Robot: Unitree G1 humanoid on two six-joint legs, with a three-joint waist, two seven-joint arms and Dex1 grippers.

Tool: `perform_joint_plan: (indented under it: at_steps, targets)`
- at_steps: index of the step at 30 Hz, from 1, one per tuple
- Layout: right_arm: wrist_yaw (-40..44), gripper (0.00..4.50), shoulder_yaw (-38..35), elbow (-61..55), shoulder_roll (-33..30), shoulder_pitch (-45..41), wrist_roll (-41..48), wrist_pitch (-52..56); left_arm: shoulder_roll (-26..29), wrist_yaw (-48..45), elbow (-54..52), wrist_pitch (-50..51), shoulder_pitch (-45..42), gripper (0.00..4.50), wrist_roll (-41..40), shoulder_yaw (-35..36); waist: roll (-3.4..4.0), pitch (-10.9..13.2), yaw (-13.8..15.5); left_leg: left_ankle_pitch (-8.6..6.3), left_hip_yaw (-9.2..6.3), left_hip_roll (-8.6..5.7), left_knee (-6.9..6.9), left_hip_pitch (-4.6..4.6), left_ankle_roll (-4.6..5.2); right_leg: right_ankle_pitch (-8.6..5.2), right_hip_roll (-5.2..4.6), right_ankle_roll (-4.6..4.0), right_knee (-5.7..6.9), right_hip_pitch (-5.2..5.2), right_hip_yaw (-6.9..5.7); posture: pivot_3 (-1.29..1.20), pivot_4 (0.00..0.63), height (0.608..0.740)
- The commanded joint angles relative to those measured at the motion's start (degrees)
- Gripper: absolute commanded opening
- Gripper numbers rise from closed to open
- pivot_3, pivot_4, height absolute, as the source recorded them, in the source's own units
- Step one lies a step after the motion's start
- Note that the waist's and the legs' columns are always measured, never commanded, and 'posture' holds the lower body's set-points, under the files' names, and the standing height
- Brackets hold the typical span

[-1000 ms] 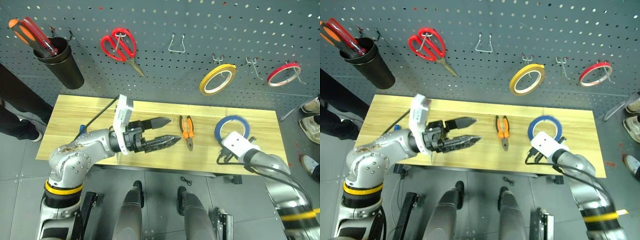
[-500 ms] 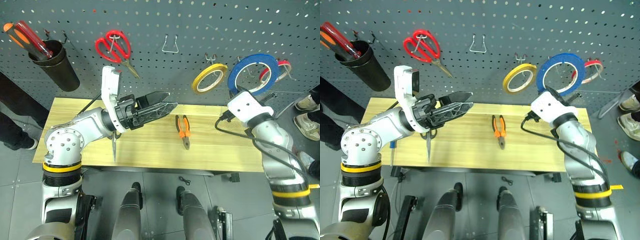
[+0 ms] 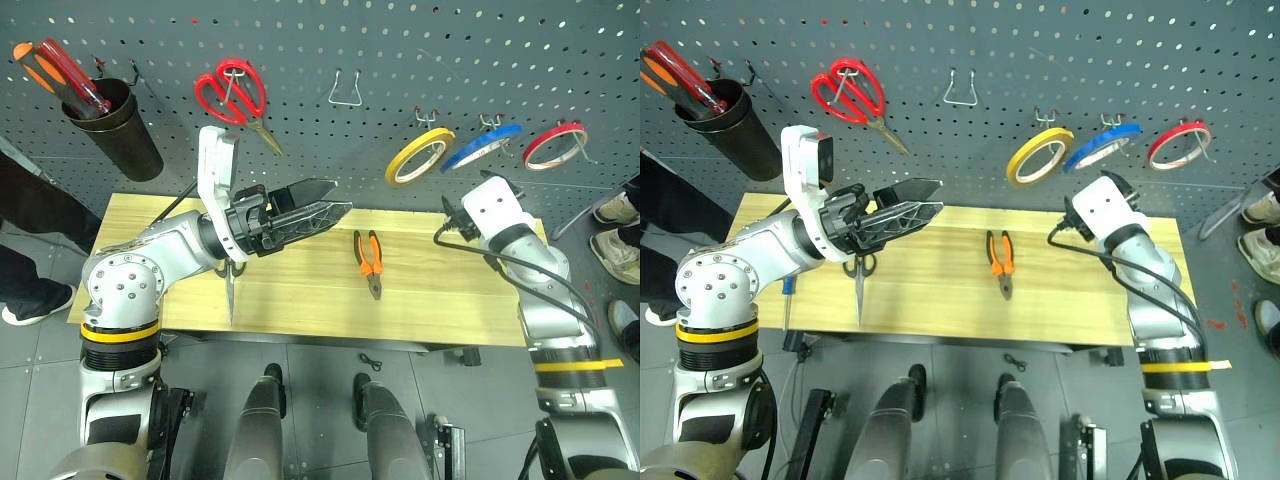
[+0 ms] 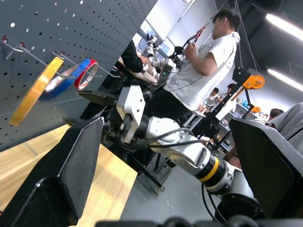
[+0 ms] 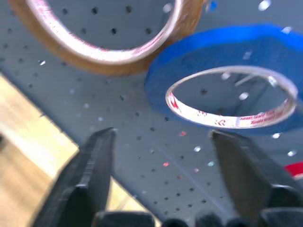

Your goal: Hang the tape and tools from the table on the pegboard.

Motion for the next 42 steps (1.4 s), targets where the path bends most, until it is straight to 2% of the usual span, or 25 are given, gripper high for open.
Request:
perform_joint_plan:
  at_steps: [1, 2, 6, 9, 11, 13, 17, 23, 31, 37, 42]
  targets:
    - [3.68, 4.48, -2.06, -7.32, -2.01, 5.61, 2.3, 4.05, 2.79, -2.15, -4.0, -1.32, 3.56, 4.5, 2.14, 0.06, 0.0, 0.0, -0.02, 0.0, 0.0, 0.0, 0.0, 0.01, 0.0, 0.0, 0.0, 0.0, 0.01, 0.0, 0.0, 0.08, 0.345, 0.74]
    - [5.85, 4.48, -1.38, -9.28, -2.13, 7.28, 3.58, 6.9, 4.1, -3.03, -4.69, -1.51, 5.52, 4.5, 3.24, -0.03, 0.0, 0.0, -0.03, 0.0, 0.0, 0.01, -0.01, 0.0, 0.0, 0.0, 0.0, 0.0, 0.02, -0.02, 0.01, 0.08, 0.345, 0.74]
    - [15.03, 4.48, 3.12, -18.68, -0.2, 9.68, 12.48, 29.76, 11.06, -7.68, -7.66, -3.4, 17.46, 4.5, 8.15, 0.76, 0.0, 0.0, -1.21, 0.0, 0.01, 0.1, -0.04, 0.13, 0.0, -0.03, 0.07, -0.03, 0.1, -0.01, 0.04, 0.07, 0.364, 0.74]
    - [15.48, 4.48, 4.84, -20.57, 3.72, 5.28, 17.15, 43.26, 13.42, -8.39, -8.15, -4.09, 23.66, 4.5, 8.62, 3.45, 0.0, 0.0, -1.52, -0.01, 0.0, 0.33, -0.04, 0.2, 0.0, -0.09, 0.25, -0.06, 0.16, -0.06, 0.05, 0.08, 0.376, 0.74]
    - [14.8, 4.48, 6.8, -18.27, 6.63, 0.46, 18.63, 51.77, 14.97, -8.7, -7.98, -3.91, 27.3, 4.5, 8.5, 6.02, -0.01, 0.01, -1.55, -0.01, -0.02, 0.45, -0.06, 0.19, 0.0, -0.21, 0.36, -0.49, 0.18, -0.11, 0.05, 0.09, 0.384, 0.74]
    - [12.89, 4.48, 8.12, -13.84, 9.41, -4.49, 18.56, 55.88, 16.28, -9.25, -8.21, -3.82, 30.35, 4.5, 8.23, 8.04, -0.01, 0.01, -1.39, -0.01, -0.01, 0.61, -0.02, 0.19, -0.01, -0.07, 0.52, -0.7, 0.11, -0.16, 0.09, 0.1, 0.388, 0.74]
    - [7.81, 4.48, 7.16, -2.23, 14.21, -13.15, 17.7, 58.05, 16.95, -8.17, -8.94, -3.02, 32.75, 4.5, 5.75, 11.24, 0.0, 0.01, -0.24, -0.05, 0.03, 0.72, -0.09, 0.18, -0.08, -0.07, 0.57, -0.8, 0.04, -0.2, 0.05, 0.14, 0.399, 0.74]
    - [2.41, 4.48, 7.24, 16.25, 18.46, -22.91, 15.92, 51.71, 16.77, -7.01, -9.74, -3.5, 36.9, 4.5, 4.47, 15.61, 0.0, 0.01, 1.03, -0.01, 0.11, 0.71, -0.15, 0.02, 0.02, -0.2, 0.55, -0.79, -0.09, -0.22, 0.04, 0.19, 0.405, 0.74]
    - [-0.79, 4.48, 7.25, 31.15, 19.85, -27.69, 13.63, 41.58, 16.43, -4.38, -11.94, -3.33, 39.11, 4.5, 1.95, 17.75, -0.01, 0.02, 1.94, -0.02, 0.08, 0.72, -0.5, 0.01, 0.03, -0.24, 0.57, -0.44, -0.06, -0.34, -0.05, 0.22, 0.414, 0.74]
    - [-3.42, 4.48, 5.94, 39.52, 20.81, -30.02, 13.13, 38.73, 16.94, -3.55, -12.79, -3.29, 40.04, 4.5, 0.88, 18.57, -0.01, 0.02, 2.01, -0.02, 0.08, 0.73, -0.53, 0.03, 0.03, -0.35, 0.59, -0.52, -0.06, -0.35, -0.05, 0.24, 0.412, 0.74]
    - [-2.29, 4.48, 5.45, 43.95, 21.48, -31.43, 14.05, 38.71, 17.12, -3.03, -13.23, -3.47, 40.27, 4.5, 0.07, 18.52, 0.0, 0.02, 2.1, -0.02, 0.09, 0.73, -0.58, 0.03, 0.03, -0.35, 0.59, -0.52, -0.08, -0.37, -0.05, 0.24, 0.409, 0.74]
